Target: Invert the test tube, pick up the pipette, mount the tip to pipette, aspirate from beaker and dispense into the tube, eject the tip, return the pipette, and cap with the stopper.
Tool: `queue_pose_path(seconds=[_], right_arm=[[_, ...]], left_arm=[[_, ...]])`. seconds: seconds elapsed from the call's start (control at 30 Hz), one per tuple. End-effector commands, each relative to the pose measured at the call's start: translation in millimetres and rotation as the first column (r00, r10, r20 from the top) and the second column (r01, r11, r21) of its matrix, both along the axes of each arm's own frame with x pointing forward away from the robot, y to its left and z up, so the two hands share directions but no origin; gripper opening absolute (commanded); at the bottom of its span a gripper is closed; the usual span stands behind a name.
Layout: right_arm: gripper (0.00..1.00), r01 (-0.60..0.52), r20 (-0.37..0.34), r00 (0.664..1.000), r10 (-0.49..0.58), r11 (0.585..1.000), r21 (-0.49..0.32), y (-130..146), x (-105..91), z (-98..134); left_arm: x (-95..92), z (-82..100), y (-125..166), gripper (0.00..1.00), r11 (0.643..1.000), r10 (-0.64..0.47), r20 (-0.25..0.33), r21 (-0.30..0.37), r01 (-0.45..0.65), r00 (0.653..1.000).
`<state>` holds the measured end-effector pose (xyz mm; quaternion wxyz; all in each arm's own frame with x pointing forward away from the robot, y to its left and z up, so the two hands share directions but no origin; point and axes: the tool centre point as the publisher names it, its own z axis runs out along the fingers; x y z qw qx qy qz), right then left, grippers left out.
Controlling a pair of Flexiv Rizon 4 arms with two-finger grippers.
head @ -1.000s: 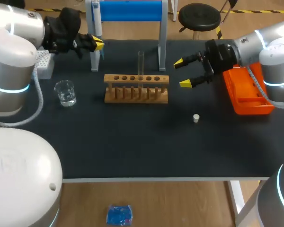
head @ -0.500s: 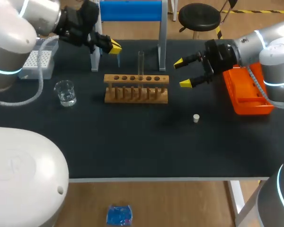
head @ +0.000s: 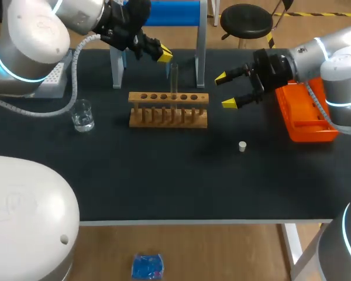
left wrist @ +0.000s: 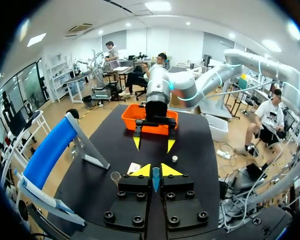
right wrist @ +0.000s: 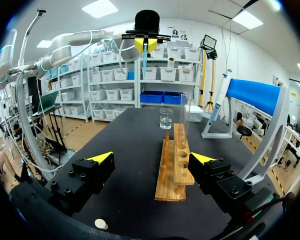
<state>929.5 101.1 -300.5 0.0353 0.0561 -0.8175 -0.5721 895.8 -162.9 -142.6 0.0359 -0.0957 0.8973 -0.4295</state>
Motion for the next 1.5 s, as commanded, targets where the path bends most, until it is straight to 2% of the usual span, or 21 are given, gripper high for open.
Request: queue_pose_path(seconds=[0.03,1.2,1.3,1.5], right_arm=[[1.0,-0.002,0.0,1.0,0.002,1.0,-0.002,-1,0.2,0],[1.0,-0.002,0.0,1.0,0.002,1.0,-0.002,-1,0.2,0],[1.0,-0.005,0.035,0.999,0.006,1.0,-0.023,7,-10.6,10],[1.0,-0.029,0.059,0.998,0.029,1.0,-0.003,19,-26.8,31]], left_arm=[[-6.7,-1.4,1,0.0,1.0,0.022,0.014,-0.006,-0.021,1.0],[-8.6,0.2,2,0.0,0.999,0.039,0.024,-0.007,-0.039,0.999],[-8.6,0.2,2,0.0,0.999,0.039,0.024,-0.007,-0.039,0.999],[-8.6,0.2,2,0.0,0.999,0.039,0.024,-0.007,-0.039,0.999]])
